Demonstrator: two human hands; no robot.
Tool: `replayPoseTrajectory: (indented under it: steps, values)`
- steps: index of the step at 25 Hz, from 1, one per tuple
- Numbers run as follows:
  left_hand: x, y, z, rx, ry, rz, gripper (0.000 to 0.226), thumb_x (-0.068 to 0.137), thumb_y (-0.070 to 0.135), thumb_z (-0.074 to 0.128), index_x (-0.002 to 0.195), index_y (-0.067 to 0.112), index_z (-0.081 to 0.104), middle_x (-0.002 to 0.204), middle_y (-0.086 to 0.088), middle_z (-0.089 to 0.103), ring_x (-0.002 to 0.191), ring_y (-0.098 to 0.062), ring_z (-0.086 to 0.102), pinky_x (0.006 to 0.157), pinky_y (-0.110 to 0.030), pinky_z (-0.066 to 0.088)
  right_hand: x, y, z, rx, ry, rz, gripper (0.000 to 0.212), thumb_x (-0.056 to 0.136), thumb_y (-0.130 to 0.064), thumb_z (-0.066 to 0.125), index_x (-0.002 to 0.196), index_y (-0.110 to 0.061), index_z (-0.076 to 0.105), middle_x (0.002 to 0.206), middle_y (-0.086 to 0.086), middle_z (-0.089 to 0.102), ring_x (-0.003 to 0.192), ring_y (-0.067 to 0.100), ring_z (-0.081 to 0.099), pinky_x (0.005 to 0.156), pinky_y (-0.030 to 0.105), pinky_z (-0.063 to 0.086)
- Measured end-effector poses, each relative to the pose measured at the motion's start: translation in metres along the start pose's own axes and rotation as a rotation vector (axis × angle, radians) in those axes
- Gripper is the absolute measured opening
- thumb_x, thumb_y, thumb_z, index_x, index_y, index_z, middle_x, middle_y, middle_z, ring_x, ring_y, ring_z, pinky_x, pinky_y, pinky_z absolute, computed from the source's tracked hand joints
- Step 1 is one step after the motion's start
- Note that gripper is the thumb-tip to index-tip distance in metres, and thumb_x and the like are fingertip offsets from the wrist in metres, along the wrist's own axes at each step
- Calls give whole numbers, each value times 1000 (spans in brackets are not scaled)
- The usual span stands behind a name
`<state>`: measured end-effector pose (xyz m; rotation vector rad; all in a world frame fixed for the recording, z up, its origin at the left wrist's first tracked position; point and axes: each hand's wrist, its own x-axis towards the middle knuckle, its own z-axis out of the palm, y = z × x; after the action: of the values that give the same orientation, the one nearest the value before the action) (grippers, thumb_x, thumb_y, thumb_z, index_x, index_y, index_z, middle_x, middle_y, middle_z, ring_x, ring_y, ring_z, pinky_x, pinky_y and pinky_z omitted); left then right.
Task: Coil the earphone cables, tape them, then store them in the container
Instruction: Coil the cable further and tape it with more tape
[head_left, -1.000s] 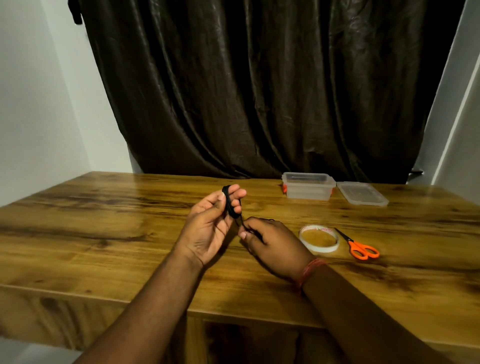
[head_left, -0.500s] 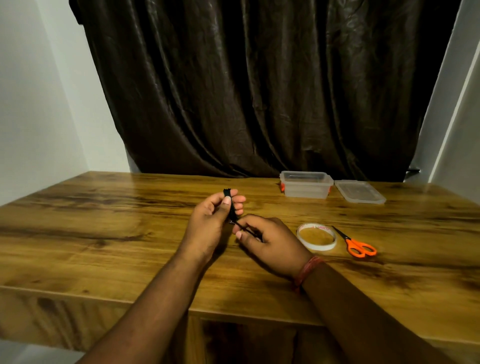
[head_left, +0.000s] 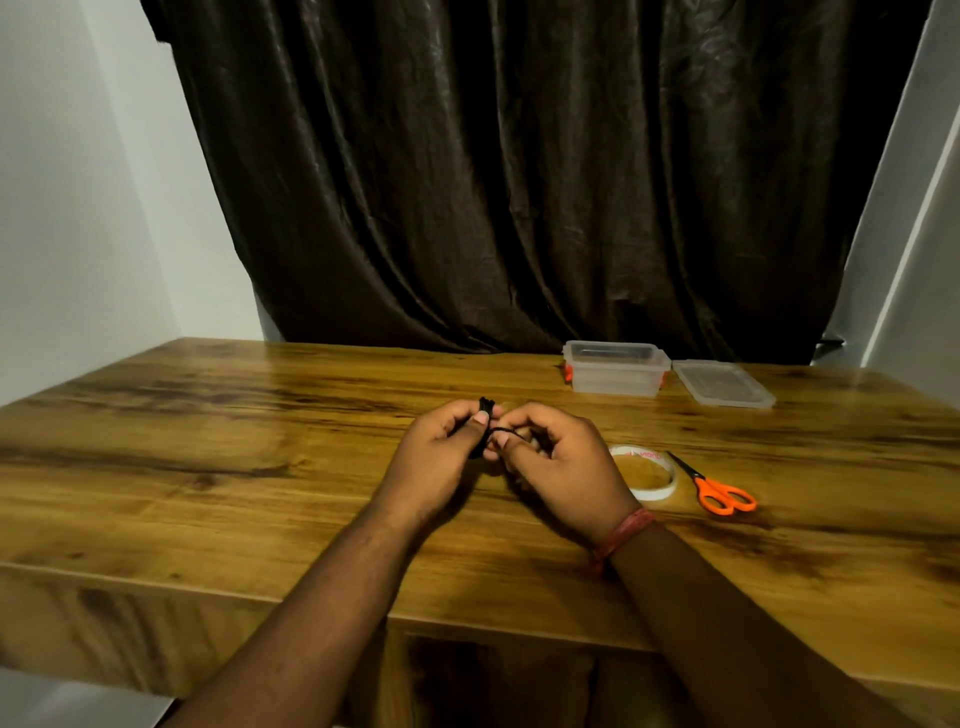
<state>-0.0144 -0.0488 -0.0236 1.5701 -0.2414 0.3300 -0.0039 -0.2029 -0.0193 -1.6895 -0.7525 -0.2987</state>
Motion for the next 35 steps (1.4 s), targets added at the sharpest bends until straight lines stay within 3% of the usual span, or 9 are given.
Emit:
replayPoseTrajectory:
  steps: [4,6,11,15,20,24,27,33,35]
  values:
    - [1,-3,2,-110,-128,-79,22,84,19,52,72,14,70,68,-12,61,62,-23,53,67,-40,42,3,-2,-1,114,38,-12,6,92,-1,62,91,-6,64,67,16,67,64,26,69,65,41,58]
    - [1,0,1,-157,-170,-92,22,82,17,50,74,8,68,67,-13,62,58,-21,52,60,-36,41,4,0,-2,75,79,-16,8,90,-2,65,88,-9,65,67,12,66,64,18,66,65,36,55]
    - [-1,9,-5,-209,-244,-132,18,78,17,54,74,8,69,62,-7,60,52,-12,51,47,-21,41,7,4,-6,-58,127,-47,15,87,-12,71,84,-26,70,83,-6,69,83,17,65,78,40,54]
    - [-3,15,-8,-360,-294,-199,13,78,15,55,72,7,64,63,-8,56,52,-11,46,46,-20,38,7,4,-7,-1,83,0,12,92,-15,64,89,-26,70,83,-6,69,81,13,65,79,39,54]
    - [-3,18,-13,-621,-320,-228,12,79,16,53,71,9,58,66,-8,56,53,-12,48,50,-20,41,6,2,-3,61,10,89,10,98,-12,56,98,-16,66,79,9,64,62,12,59,61,34,51]
    - [-1,20,-13,-712,-215,-213,15,83,11,45,73,7,55,67,-9,54,54,-11,46,48,-19,40,4,1,-2,83,-33,153,7,99,-16,56,99,-18,63,65,4,58,45,9,50,43,25,40]
    - [1,21,-13,-758,-135,-204,12,83,10,47,77,5,55,68,-9,55,53,-10,47,46,-19,41,3,4,1,80,-72,169,10,99,-18,57,97,-25,64,72,4,62,45,11,46,42,23,36]
    - [2,22,-14,-787,-88,-124,15,89,9,49,89,1,62,78,-9,62,61,-9,54,54,-18,48,0,6,4,-104,-193,147,14,102,-22,51,100,-18,64,73,-3,62,49,0,46,49,18,36]
    - [3,23,-15,-820,-54,-111,15,90,9,49,94,0,61,83,-10,65,65,-10,58,57,-20,52,-1,8,7,-115,-238,163,14,102,-22,49,107,-21,62,72,-1,62,51,7,49,48,22,40]
